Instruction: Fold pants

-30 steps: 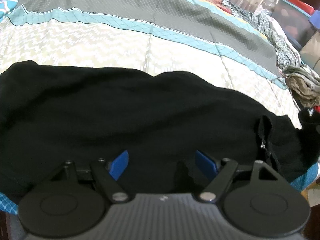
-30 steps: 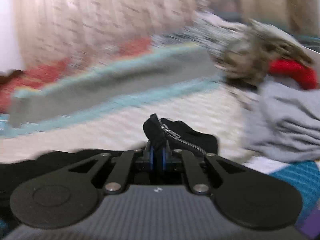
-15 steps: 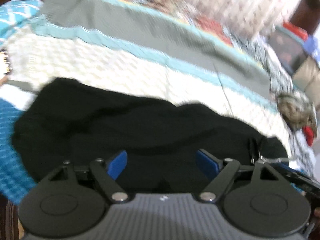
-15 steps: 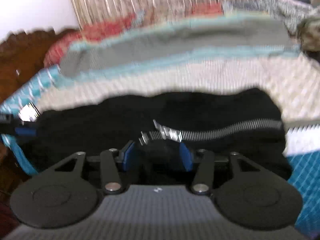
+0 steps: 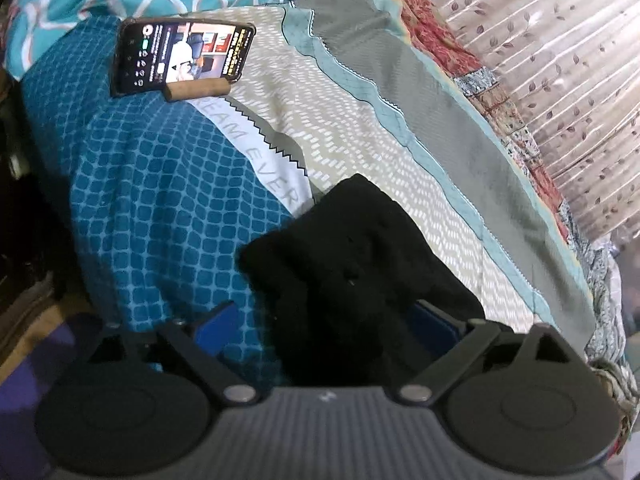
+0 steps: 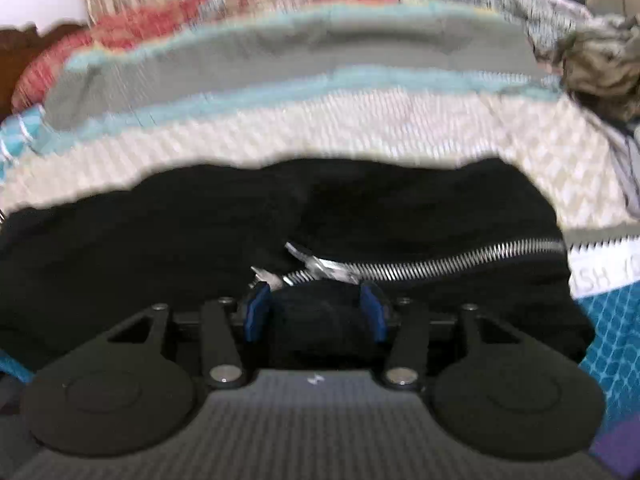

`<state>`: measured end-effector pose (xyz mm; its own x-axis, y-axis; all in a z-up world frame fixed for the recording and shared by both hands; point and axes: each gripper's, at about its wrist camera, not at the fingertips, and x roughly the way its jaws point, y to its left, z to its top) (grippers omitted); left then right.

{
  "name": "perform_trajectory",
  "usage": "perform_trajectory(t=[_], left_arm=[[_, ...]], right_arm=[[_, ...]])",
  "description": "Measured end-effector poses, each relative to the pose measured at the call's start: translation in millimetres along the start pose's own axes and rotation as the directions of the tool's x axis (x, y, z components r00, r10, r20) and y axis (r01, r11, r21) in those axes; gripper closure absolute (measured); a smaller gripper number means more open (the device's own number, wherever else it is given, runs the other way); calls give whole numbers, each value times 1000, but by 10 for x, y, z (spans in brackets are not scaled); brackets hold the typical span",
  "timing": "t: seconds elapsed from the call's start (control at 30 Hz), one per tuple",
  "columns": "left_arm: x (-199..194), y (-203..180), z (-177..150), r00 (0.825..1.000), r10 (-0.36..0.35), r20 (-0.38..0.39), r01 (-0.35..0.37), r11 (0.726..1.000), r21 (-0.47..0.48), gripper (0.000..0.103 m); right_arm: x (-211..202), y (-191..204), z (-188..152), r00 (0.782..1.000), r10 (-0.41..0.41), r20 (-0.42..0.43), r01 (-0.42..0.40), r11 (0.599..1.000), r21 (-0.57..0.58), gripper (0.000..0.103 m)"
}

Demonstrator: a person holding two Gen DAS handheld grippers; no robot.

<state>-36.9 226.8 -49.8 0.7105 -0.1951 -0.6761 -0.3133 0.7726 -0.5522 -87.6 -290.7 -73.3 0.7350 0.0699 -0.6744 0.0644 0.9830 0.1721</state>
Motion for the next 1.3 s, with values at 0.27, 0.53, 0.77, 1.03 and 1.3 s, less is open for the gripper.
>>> perform_trajectory(t=[0.27,0.53,0.77,1.03,1.3], left_arm=[[386,154,-13,997,-51,-65,46,996,-77,7],[197,13,-5,994,-110,-5,110,994,5,70],[7,-749,-212,992,-113,63,83,931,355,71],[86,-1805,-944,971,-240,-19,176,654,736,72],[588,-2272,-2042,985,-88,-150,170,299,939,47]], right_arm=[[-109,312,128,957,291,-10,-289,953,95,51],[787,1340,356,771,584,-253,-541,811,223,75],[1609,2037,168,672,608,-423,-472,792,388,91],[1106,901,388,751,633,-188,-469,711,523,81],[610,-89,107,890,456,0,-364,709,604,68]])
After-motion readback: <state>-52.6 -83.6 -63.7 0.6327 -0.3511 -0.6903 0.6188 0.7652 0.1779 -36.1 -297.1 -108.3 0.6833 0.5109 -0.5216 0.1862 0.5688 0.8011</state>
